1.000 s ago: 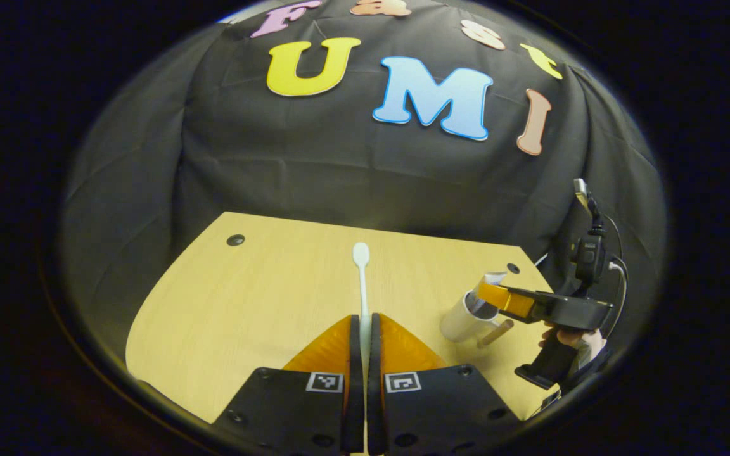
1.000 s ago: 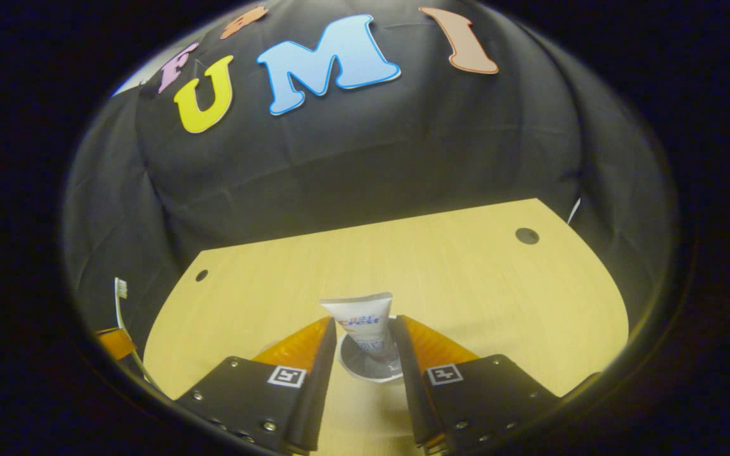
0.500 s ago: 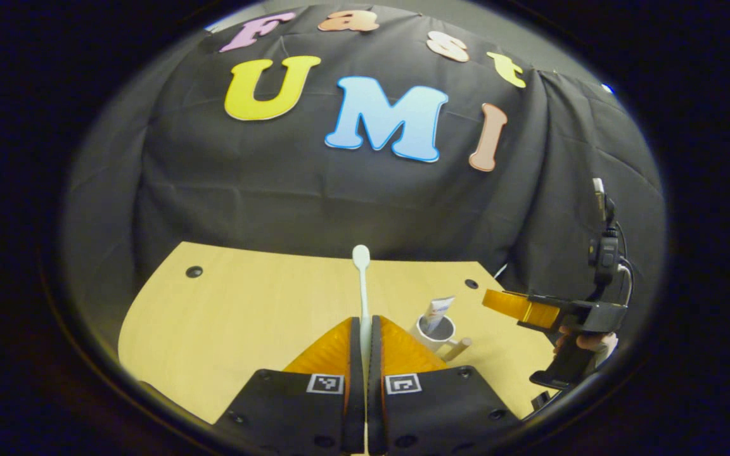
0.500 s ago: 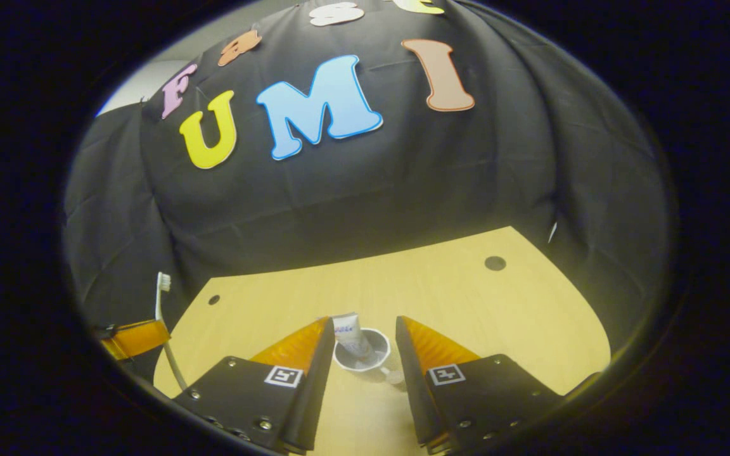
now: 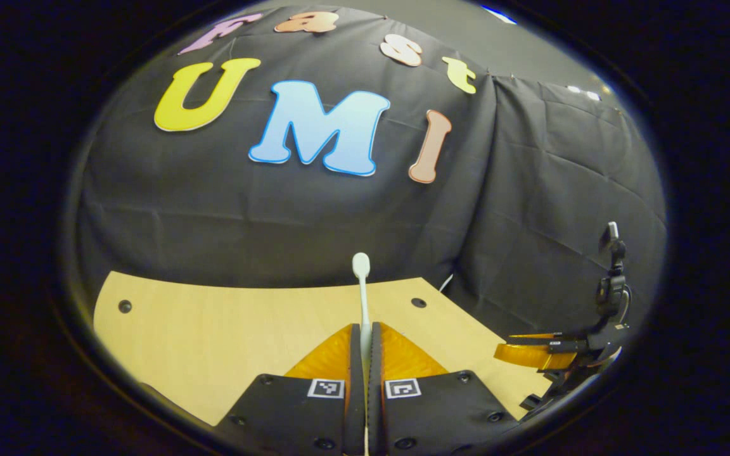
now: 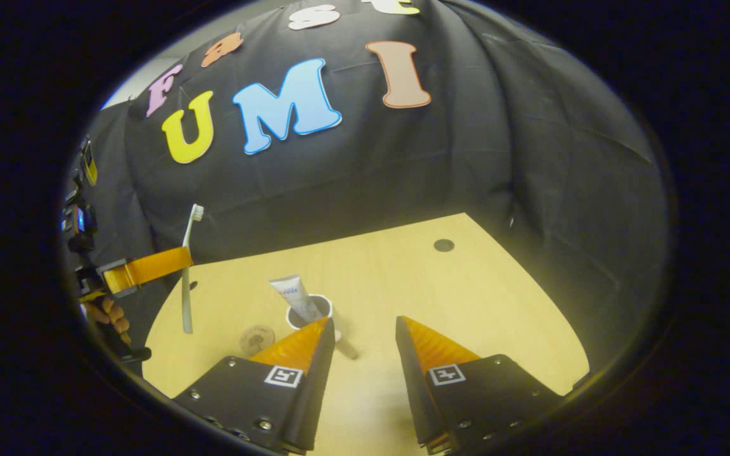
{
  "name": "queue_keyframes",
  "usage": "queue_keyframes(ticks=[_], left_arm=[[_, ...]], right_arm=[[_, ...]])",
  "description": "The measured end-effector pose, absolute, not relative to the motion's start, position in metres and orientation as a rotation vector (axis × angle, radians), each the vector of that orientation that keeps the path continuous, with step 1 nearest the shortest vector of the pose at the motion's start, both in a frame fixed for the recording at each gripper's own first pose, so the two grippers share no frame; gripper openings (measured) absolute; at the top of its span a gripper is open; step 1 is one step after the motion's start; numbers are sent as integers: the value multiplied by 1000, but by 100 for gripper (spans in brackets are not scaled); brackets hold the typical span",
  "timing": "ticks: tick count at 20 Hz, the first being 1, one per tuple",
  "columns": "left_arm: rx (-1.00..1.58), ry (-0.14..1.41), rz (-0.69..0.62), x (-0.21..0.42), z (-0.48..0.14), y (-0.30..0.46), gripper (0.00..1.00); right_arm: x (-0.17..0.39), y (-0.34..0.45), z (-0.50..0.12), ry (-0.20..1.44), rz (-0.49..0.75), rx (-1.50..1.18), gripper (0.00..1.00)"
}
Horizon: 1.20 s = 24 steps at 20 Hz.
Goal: Put the toothbrush and toothpaste on the desktop into the cup, then pick up the cup and place it on the coaster on the desktop.
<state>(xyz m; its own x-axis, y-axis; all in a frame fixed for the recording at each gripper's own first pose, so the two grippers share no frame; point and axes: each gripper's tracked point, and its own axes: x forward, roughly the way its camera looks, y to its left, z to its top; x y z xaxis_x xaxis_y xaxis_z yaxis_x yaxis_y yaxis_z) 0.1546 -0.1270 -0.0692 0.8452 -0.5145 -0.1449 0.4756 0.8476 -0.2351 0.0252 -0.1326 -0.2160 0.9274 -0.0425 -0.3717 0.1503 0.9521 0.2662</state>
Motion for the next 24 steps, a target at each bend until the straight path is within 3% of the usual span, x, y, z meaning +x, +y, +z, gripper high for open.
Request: queue_keyframes(ticks=[4, 9, 16, 20, 24], left_arm=[[-242, 235, -617, 181, -84, -164, 9], [-358, 201, -565, 220, -91, -180, 9], [-533, 104, -375, 250, -109, -170, 10], [-416, -19, -228, 244, -118, -161, 10], [-339, -117, -176, 231, -122, -172, 9]], right_arm=[[8, -157, -228, 398, -147, 321, 57], [-9, -182, -251, 430, -168, 357, 57], [-25, -216, -270, 457, -194, 404, 57], [-29, -227, -275, 450, -213, 420, 58], [-31, -226, -284, 457, -210, 430, 57]])
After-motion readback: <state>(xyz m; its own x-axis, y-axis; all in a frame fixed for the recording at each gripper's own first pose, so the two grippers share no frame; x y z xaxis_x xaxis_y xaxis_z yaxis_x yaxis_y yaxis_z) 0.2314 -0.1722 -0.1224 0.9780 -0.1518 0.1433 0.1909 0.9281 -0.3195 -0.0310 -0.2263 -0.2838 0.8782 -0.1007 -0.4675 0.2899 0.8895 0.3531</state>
